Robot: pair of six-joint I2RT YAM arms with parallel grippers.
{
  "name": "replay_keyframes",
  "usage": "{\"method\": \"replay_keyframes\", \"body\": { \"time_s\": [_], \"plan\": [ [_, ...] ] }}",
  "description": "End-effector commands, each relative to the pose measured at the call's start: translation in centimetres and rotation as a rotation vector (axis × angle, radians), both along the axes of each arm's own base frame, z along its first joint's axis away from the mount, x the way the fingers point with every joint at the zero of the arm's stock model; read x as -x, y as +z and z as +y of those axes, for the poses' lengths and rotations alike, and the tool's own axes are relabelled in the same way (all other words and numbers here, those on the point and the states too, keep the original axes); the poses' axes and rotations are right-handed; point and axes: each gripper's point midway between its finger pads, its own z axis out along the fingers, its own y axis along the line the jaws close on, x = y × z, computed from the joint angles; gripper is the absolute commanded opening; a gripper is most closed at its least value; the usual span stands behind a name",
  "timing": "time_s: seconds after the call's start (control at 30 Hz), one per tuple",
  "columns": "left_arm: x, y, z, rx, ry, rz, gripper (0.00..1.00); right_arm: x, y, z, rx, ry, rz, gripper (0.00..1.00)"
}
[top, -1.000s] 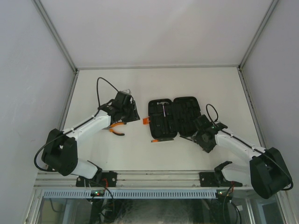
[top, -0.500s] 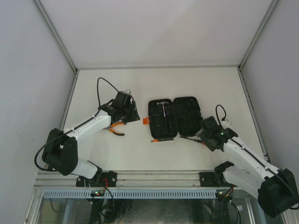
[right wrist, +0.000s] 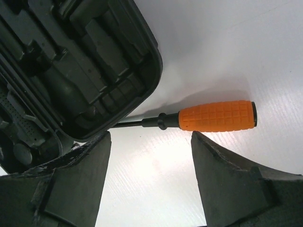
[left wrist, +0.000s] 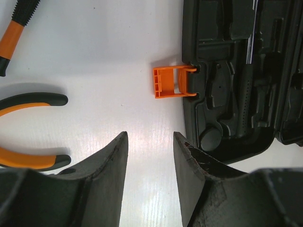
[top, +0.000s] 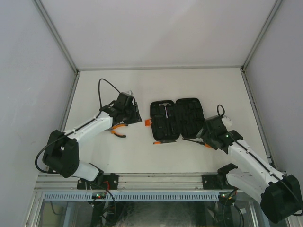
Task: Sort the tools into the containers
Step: Move the storage box to the center of the board.
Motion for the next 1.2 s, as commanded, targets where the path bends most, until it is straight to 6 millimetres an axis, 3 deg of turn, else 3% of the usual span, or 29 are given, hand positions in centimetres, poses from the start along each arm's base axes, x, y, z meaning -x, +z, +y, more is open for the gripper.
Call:
{"method": "replay_keyframes", "body": {
  "time_s": [0.0, 0.13, 0.33, 0.57, 0.83, 1.17],
  "plan": [
    [-1.5, 2.7, -1.1, 0.045, -0.002, -0.073, 0.47, -1.9, 1.6, 1.7, -0.05, 0.09, -0.08, 0.68],
    [-1.4, 2.5, -0.6, 0.04, 0.017, -0.071, 0.47, -3.4, 3.7, 5.5, -0.115, 0.308, -0.201, 0.66],
    [-1.2, 2.2, 0.8, 0.029, 0.058, -0.064, 0.48, -5.0, 5.2, 8.8, -0.053, 0.497, -0.227, 0.65],
    [-1.1, 2.0, 3.1, 0.026, 0.116, -0.054, 0.48, -7.4, 4.1, 12.6, 0.065, 0.704, -0.153, 0.56],
    [-0.9, 2.0, 3.5, 0.017, 0.121, -0.049, 0.48, -11.0, 2.1, 12.6, 0.215, 0.698, -0.044, 0.45],
    [-1.0, 2.1, 3.6, 0.006, 0.111, -0.049, 0.48, -11.8, -1.1, 12.4, 0.163, 0.695, 0.079, 0.36]
  ]
}}
